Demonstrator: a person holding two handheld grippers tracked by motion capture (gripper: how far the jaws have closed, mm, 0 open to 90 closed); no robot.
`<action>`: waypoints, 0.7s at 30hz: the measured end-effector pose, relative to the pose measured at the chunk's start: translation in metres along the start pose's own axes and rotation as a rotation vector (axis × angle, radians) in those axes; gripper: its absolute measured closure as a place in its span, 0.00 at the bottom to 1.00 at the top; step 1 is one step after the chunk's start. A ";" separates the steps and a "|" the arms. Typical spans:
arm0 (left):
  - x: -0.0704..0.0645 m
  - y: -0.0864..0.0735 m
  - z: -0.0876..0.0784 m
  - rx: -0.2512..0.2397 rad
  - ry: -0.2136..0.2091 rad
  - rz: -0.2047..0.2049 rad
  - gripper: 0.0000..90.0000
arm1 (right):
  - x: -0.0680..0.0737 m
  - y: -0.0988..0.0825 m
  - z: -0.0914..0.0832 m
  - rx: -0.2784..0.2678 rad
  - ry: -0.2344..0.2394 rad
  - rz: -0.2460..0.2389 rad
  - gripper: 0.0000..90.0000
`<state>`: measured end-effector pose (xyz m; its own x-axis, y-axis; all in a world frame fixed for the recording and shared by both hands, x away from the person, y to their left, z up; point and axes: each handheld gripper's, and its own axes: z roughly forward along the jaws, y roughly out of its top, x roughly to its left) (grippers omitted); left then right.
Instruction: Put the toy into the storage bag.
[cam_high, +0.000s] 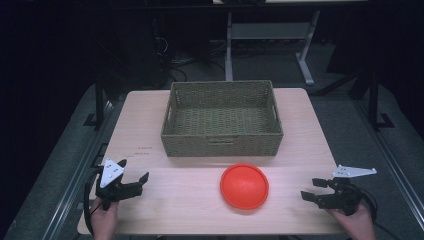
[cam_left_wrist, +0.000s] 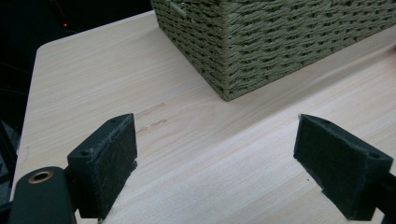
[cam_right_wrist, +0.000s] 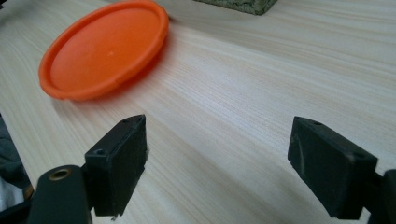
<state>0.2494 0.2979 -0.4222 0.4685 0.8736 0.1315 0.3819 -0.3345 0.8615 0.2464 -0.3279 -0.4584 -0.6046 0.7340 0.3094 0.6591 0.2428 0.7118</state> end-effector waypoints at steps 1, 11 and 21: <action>-0.002 0.000 0.000 0.000 0.002 0.008 0.14 | 0.000 0.001 -0.001 -0.002 -0.005 -0.004 0.22; -0.001 -0.001 0.001 -0.004 -0.008 0.011 0.14 | 0.013 0.012 0.002 0.003 0.005 -0.031 0.20; 0.003 -0.003 -0.003 -0.004 0.006 -0.003 0.14 | 0.032 0.028 0.022 0.058 0.064 -0.063 0.18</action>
<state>0.2475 0.3023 -0.4231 0.4623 0.8769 0.1315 0.3805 -0.3302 0.8638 0.2556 -0.2835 -0.4424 -0.6717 0.6744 0.3067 0.6429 0.3249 0.6936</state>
